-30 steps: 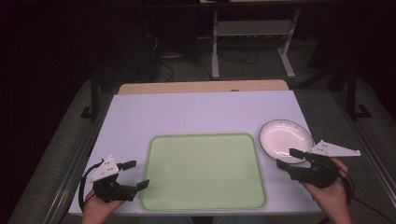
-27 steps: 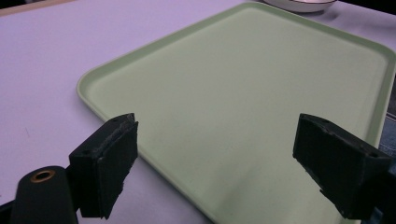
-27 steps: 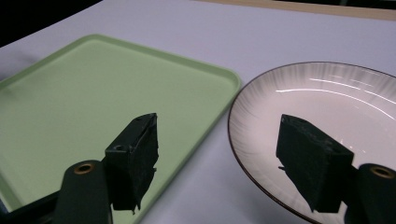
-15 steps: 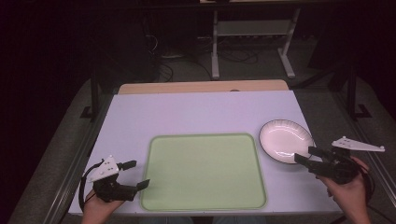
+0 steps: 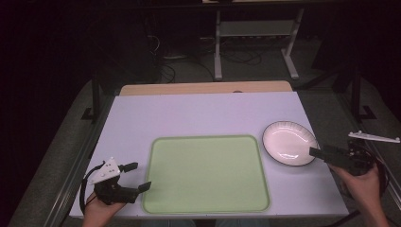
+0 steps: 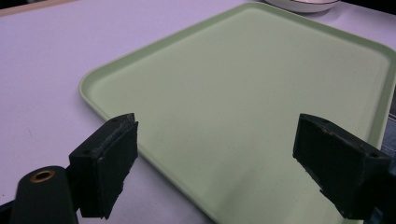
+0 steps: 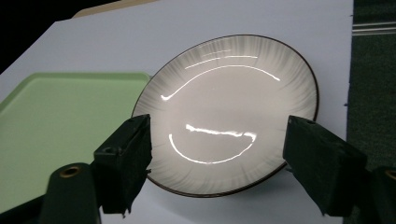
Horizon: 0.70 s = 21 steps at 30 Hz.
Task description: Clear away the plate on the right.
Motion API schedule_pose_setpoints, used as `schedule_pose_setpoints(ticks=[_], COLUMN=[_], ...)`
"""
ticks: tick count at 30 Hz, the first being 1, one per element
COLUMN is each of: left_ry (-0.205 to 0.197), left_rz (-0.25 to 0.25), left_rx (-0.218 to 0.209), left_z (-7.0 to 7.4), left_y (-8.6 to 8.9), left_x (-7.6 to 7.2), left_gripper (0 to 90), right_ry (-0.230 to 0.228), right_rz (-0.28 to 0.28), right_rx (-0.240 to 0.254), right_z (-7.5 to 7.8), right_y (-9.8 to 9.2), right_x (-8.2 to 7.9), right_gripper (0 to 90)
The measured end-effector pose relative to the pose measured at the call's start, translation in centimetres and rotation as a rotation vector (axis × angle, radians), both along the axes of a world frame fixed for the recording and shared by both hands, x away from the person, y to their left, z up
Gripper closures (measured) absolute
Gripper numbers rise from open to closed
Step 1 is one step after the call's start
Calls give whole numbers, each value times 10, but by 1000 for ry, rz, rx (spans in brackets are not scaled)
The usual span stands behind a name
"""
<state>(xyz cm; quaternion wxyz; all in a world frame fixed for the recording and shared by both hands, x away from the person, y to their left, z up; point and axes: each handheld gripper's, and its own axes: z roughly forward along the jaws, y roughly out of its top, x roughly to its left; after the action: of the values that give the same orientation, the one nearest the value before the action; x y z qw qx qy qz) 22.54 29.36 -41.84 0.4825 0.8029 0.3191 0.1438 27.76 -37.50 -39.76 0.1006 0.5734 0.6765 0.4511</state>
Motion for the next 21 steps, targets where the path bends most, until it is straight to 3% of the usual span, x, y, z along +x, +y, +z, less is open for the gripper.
schedule_pose_setpoints(ticks=[8, 16, 21], left_ry=[2, 0, 1], left_rz=[-3, -2, -2], left_rx=[1, -7, -6], left_z=[-1, 1, 0], left_y=[-1, -1, 0], left_x=[0, 0, 0], left_gripper=[140, 140, 140], right_ry=[10, 87, 129], right_rz=[-21, -74, -102], right_rx=[20, 50, 30], right_z=[-2, -10, -17], right_y=[-11, -23, -27], right_x=[12, 32, 41], right_gripper=[194, 214, 254])
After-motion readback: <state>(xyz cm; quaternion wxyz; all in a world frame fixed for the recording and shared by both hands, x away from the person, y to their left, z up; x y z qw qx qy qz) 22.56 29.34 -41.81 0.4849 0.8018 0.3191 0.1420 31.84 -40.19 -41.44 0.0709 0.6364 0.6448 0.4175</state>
